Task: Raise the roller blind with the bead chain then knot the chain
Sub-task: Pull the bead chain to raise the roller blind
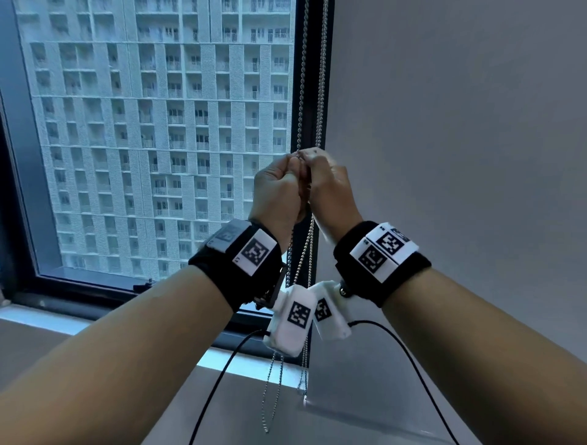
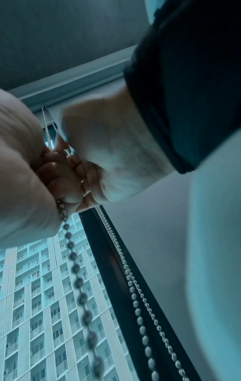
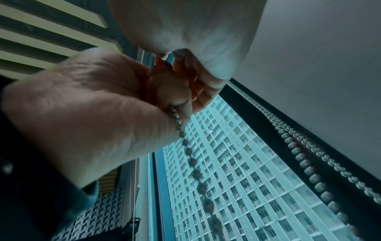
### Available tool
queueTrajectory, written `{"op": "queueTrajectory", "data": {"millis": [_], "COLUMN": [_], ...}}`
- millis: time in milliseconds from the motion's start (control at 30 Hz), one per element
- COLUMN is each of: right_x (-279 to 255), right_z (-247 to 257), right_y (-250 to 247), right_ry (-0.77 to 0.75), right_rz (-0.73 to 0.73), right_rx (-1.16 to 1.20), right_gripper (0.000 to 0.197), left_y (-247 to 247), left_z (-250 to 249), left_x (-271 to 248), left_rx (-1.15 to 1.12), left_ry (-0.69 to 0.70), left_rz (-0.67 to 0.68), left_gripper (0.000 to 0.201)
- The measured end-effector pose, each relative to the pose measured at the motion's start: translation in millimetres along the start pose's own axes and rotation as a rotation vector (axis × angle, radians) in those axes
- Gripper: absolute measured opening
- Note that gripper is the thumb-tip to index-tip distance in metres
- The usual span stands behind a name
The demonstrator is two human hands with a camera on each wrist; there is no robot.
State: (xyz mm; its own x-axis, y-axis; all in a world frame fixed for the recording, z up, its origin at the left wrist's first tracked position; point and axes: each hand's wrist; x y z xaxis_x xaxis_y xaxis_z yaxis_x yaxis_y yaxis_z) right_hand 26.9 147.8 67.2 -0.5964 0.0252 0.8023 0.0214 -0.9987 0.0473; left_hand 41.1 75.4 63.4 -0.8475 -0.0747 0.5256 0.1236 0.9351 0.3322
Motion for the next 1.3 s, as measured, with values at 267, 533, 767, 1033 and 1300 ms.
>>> {"op": "queueTrajectory", "data": {"millis": [267,533,767,1033,1300], "right_x": [8.5,20.6,45.4,47.3,40.5], "right_z": [13.2,28.8,52.1,50.1,47.9], "right_y": [6.1,7.5,13.6,19.3,8.5], "right_ry": [-0.026,0.024,0.111,0.133,0.115], "right_rz": [0.029,0.124,0.136,0.053,-0.006], "right_rx": [-0.073,-0.135,-0.084,0.077,0.160], "right_gripper": [0.032,0.029,0.038,0.037,0.040], "left_y": [-4.0,-8.4,-9.8,-16.4,-12.1], "left_z": [-0.3,-5.5,3.2,36.7,42.9], "left_x": [1.2,0.9,2.6,-11.1,-11.1], "left_rx": [0.048,0.074,0.067,0.045,0.083], "left_ry": [0.013,0.044,0.115,0.012,0.008], "left_rz": [0.012,0.046,0.053,0.073,0.114], "left_gripper": [0.032,0.032,0.026,0.031,0.036]}}
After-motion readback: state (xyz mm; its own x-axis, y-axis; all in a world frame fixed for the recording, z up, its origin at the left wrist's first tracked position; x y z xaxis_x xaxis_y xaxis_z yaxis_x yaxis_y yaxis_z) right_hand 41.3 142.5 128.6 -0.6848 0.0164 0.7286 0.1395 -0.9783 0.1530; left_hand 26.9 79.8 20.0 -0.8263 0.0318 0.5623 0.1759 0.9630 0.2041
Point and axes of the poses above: each hand's wrist, its own x-axis towards the middle knuckle, its own y-axis out of the palm, z = x × y, and after that the axes turned 5 degrees about -y, right-handed
